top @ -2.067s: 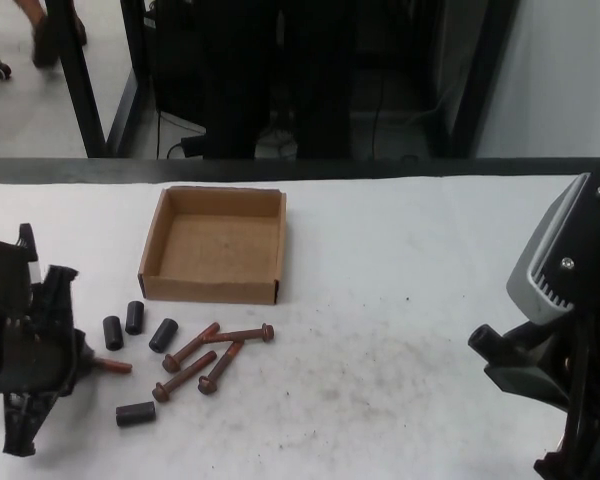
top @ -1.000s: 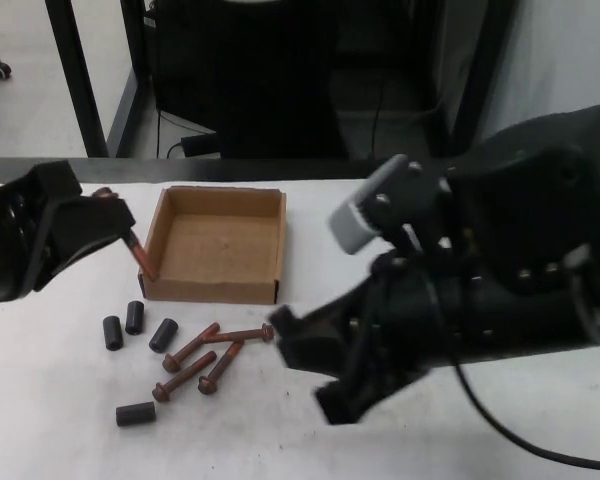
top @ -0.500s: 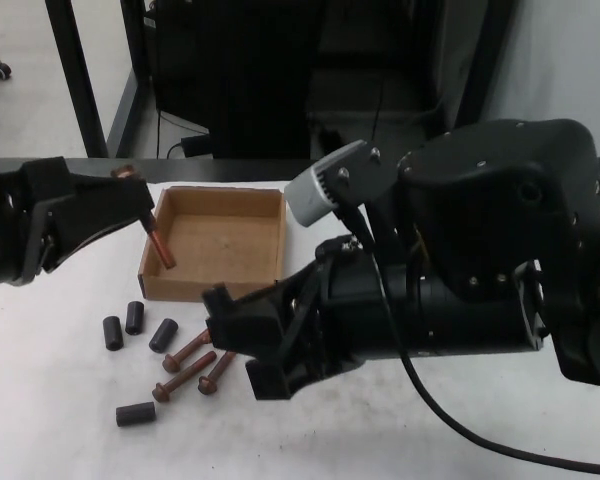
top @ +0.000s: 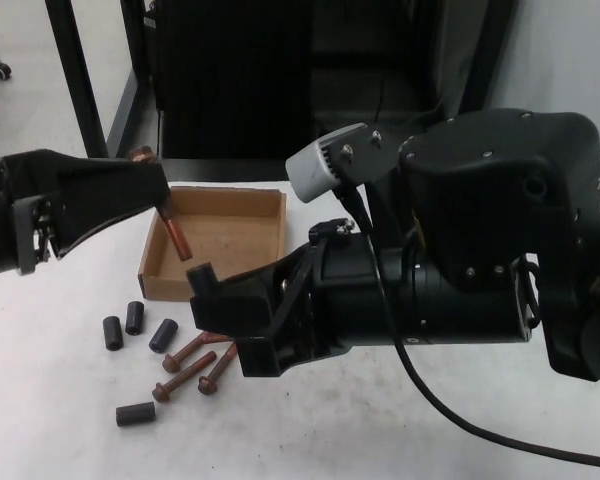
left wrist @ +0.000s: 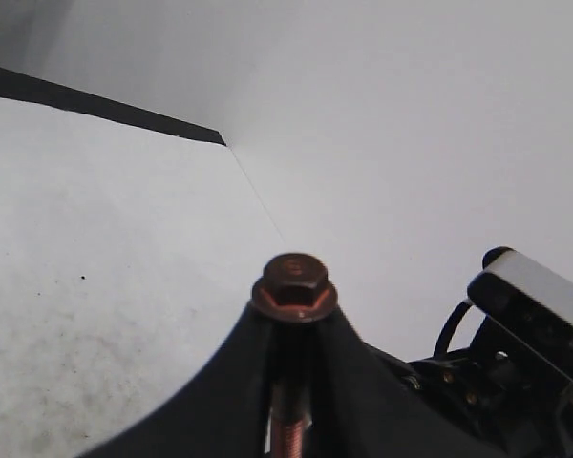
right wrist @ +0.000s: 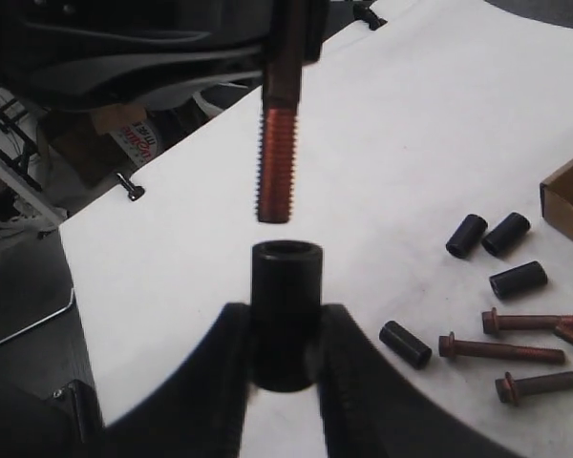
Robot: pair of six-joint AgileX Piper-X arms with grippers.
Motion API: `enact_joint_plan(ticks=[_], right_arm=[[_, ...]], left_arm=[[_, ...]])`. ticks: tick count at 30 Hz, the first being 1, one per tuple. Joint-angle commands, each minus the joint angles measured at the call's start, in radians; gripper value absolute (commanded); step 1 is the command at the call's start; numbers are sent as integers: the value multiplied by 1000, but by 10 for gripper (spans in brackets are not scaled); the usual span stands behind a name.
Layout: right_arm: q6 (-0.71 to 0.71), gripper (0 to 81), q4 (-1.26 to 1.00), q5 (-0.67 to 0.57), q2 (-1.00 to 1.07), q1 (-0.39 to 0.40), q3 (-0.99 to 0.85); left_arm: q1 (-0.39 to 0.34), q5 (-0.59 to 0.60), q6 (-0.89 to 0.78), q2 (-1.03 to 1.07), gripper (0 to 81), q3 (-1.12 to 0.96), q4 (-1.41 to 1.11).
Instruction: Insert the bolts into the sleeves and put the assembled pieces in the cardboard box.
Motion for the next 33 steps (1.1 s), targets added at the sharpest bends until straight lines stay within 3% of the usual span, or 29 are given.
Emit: enact_joint_plan(ticks=[1,25,33], right_arm=[[8,2,-23,-12,-3,2,-12],[30,2,-77,-29,-3,0,-18],[30,2,-77,-29,-3,0,-18]], left_arm=[[-2,15,0,-12,8,-2,-25],[-2,81,24,-12,8,-2,-25],[-2,174,50,-13,8,-2,-25]])
